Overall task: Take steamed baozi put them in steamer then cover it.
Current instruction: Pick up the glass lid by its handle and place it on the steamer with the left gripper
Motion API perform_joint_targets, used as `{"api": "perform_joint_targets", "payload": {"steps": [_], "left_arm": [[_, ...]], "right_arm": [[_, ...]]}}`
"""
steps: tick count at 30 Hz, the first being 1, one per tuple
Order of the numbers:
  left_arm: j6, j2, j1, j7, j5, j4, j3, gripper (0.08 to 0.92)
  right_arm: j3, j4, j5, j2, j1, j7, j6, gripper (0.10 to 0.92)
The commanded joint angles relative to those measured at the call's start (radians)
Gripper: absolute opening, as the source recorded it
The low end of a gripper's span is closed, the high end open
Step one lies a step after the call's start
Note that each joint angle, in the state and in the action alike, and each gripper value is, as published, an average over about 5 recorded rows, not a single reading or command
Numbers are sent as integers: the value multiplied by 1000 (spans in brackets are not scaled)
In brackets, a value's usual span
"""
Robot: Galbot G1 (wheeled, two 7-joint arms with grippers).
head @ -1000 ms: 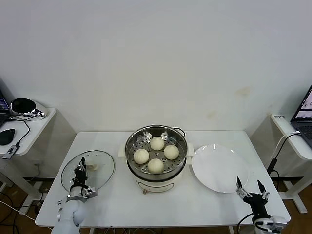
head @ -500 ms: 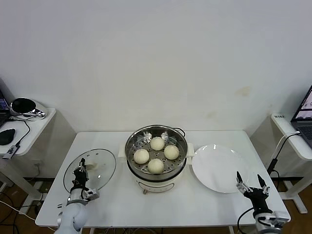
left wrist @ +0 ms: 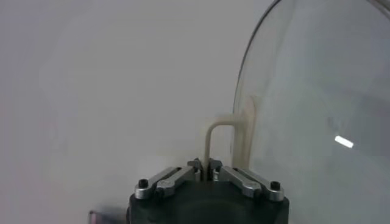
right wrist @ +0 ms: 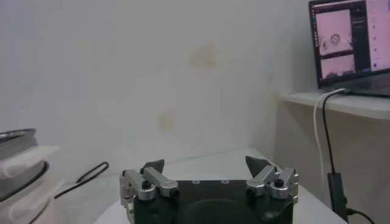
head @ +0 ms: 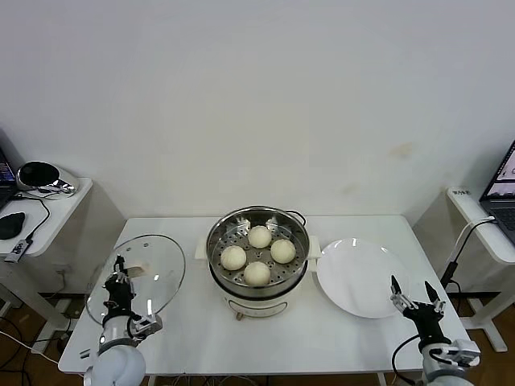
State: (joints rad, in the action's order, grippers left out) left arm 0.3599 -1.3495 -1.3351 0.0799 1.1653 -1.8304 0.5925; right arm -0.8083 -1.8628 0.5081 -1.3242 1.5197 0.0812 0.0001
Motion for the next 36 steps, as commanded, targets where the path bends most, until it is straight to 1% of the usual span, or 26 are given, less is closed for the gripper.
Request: {"api": "perform_joint_targets", "payload": {"steps": [1, 3, 8, 12, 18, 25, 30, 36], "left_arm": [[307, -10, -28, -77, 117, -220, -61, 141], [335, -26, -10, -113, 156, -235, -87, 141], [378, -33, 27, -245, 232, -304, -156, 141], [397, -48, 89, -305, 255, -304, -211, 141], [417, -41, 170, -344, 258, -248, -291, 141], [418, -68, 242, -365, 250, -185, -381, 141], [418, -107, 288, -376, 278, -140, -436, 141], [417, -186, 380, -409, 351, -49, -493, 141]], "right_arm": [[-3, -33, -30, -7, -1, -12, -46, 823], [-6, -43, -38, -10, 8, -15, -51, 823], [-20, -62, -42, -12, 40, -15, -43, 823], [-30, -72, -53, -19, 56, -15, -39, 823], [-27, -80, -88, -17, 71, -15, -37, 823], [-29, -77, -121, -33, 69, -19, -30, 823], [-27, -64, -149, -44, 65, -20, -8, 823], [-19, -56, -184, -65, 59, -23, 7, 823]]}}
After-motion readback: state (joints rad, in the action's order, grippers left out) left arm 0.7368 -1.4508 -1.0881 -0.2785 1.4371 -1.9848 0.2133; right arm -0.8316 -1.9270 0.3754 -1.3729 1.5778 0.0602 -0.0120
